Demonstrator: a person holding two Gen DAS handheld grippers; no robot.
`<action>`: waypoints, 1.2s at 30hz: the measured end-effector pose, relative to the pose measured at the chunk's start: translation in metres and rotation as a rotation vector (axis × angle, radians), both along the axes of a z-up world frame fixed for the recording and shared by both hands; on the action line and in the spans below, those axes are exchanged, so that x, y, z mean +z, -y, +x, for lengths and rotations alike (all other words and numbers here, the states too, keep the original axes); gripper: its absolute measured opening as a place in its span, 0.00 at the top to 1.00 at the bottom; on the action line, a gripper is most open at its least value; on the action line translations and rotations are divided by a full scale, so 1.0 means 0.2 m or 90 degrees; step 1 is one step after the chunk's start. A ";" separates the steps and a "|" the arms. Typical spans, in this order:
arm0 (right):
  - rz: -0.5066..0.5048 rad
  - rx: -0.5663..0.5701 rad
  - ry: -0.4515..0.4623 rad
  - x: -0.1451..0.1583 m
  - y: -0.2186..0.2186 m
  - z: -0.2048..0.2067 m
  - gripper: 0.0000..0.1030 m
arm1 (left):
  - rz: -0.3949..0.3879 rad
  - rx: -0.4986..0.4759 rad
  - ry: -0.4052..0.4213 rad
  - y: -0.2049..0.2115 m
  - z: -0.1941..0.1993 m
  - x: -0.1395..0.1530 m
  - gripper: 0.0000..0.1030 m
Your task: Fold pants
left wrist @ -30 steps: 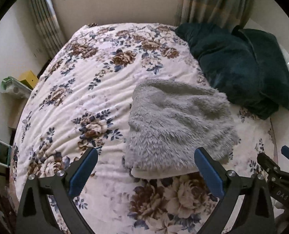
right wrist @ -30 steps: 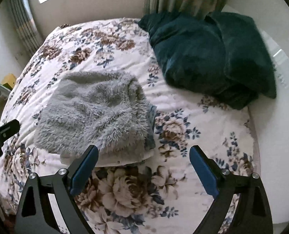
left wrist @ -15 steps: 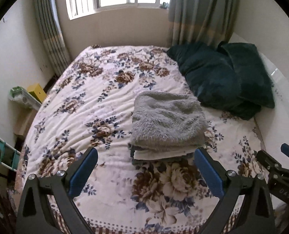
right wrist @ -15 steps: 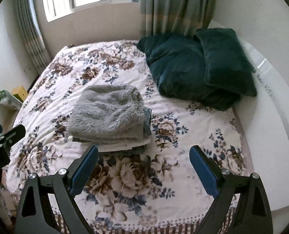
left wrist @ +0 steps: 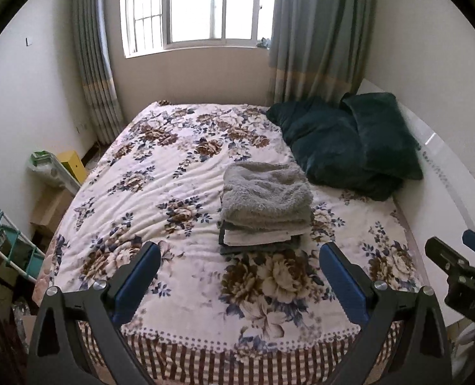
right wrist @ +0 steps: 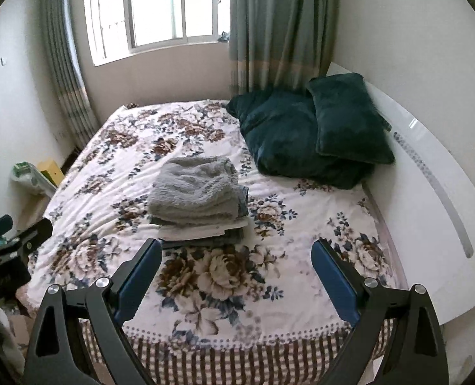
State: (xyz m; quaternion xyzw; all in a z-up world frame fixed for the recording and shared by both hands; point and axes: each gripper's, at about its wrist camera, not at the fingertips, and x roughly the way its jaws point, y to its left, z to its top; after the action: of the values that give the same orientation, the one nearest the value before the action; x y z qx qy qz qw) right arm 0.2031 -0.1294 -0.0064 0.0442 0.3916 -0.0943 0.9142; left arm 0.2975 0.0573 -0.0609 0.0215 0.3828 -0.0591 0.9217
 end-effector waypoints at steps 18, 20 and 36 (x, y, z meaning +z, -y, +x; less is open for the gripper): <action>0.007 0.067 0.040 0.39 -0.02 -0.53 0.06 | 0.002 0.031 0.054 0.02 -0.48 0.28 0.02; 0.013 0.075 0.045 0.41 -0.02 -0.55 0.06 | 0.005 0.036 0.061 0.03 -0.50 0.29 0.02; -0.010 0.064 0.047 0.33 0.06 -0.12 0.04 | 0.029 0.079 0.046 0.08 -0.21 0.18 0.00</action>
State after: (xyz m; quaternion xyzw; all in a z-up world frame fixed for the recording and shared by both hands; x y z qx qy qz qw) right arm 0.1794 -0.1406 0.0601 0.0207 0.3586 -0.0497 0.9320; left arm 0.2546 0.0408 -0.0252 0.0206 0.3514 0.0080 0.9360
